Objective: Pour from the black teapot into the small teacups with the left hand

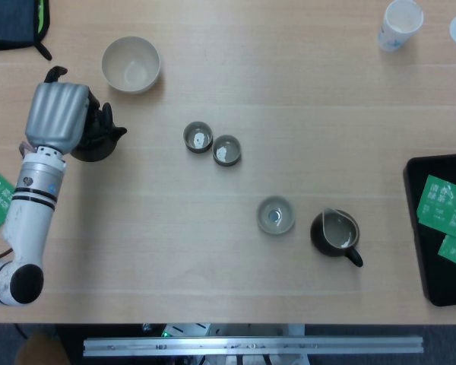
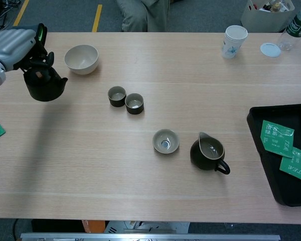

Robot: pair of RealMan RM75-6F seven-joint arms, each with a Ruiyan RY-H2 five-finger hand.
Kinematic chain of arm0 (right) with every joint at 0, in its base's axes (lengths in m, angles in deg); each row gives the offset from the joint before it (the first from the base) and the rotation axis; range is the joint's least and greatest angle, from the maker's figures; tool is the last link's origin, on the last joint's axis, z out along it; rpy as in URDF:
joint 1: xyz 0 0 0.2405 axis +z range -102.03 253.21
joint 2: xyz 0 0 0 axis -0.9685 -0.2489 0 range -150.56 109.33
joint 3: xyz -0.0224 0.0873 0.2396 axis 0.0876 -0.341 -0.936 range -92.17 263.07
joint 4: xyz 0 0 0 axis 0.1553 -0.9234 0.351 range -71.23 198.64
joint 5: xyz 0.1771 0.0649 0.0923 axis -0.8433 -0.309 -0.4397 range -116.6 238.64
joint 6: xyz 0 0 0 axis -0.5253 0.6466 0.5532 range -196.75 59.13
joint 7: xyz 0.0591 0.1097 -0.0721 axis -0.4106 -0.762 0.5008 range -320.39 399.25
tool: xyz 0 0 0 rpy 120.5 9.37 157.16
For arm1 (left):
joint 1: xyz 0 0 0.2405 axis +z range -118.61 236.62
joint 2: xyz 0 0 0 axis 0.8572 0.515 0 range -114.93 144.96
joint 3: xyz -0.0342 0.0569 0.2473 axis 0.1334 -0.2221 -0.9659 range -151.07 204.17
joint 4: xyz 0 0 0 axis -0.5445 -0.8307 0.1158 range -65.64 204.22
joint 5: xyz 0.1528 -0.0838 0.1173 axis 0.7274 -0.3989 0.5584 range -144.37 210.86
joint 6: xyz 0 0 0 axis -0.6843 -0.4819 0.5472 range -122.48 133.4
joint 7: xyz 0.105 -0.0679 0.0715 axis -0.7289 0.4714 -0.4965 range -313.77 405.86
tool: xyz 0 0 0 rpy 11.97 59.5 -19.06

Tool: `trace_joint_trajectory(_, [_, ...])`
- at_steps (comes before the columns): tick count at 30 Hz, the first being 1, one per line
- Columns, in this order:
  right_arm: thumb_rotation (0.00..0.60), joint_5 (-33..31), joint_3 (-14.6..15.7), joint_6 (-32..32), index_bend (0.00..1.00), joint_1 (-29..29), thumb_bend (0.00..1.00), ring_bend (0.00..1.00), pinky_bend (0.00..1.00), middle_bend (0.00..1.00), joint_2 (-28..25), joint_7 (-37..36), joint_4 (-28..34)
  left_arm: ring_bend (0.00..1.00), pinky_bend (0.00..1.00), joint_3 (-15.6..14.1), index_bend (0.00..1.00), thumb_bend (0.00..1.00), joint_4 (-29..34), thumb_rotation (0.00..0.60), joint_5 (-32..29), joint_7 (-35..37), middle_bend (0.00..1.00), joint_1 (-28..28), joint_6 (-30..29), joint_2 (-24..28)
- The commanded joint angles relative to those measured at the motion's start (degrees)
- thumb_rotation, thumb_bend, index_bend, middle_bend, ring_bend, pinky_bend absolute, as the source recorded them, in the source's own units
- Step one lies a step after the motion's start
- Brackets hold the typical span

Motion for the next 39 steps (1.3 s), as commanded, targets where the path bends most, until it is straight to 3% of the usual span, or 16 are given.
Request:
trace_joint_trajectory(1, [0.600,0.1,0.0,0.1,0.26,0.0,0.15,0.13,0.11,0.27,0.0,-0.1,0.0,0.94,0.19,0.1,0.96,0.55,0.9,0.341,0.5,-1.2,1.00,-0.7,0.0,-0.1])
trace_joint_trajectory(8, [0.600,0.4,0.2,0.4,0.26,-0.3,0.15,0.13,0.11,0.27,0.0,-0.4,-0.2,0.93,0.19,0.7,0.95,0.55,2.1,0.440,0.5,-3.8,1.00,-2.4,0.6,-1.2])
trace_joint_trajectory(27, [0.600,0.1,0.3,0.2,0.26,-0.5,0.15,0.13,0.11,0.27,0.2,-1.7,-1.4,0.93,0.19,2.6,0.95,0.55,0.7,0.461,-3.5,-9.4,1.00,-6.8,1.0,-6.4])
trace_joint_trajectory(39, [0.600,-0.2,0.3,0.2,0.26,-0.8,0.15,0.13,0.11,0.27,0.2,-2.5,-2.1,0.93,0.19,1.8,0.95,0.55,-3.6,0.470,-3.8,-13.0,1.00,-8.8,0.1,-11.7])
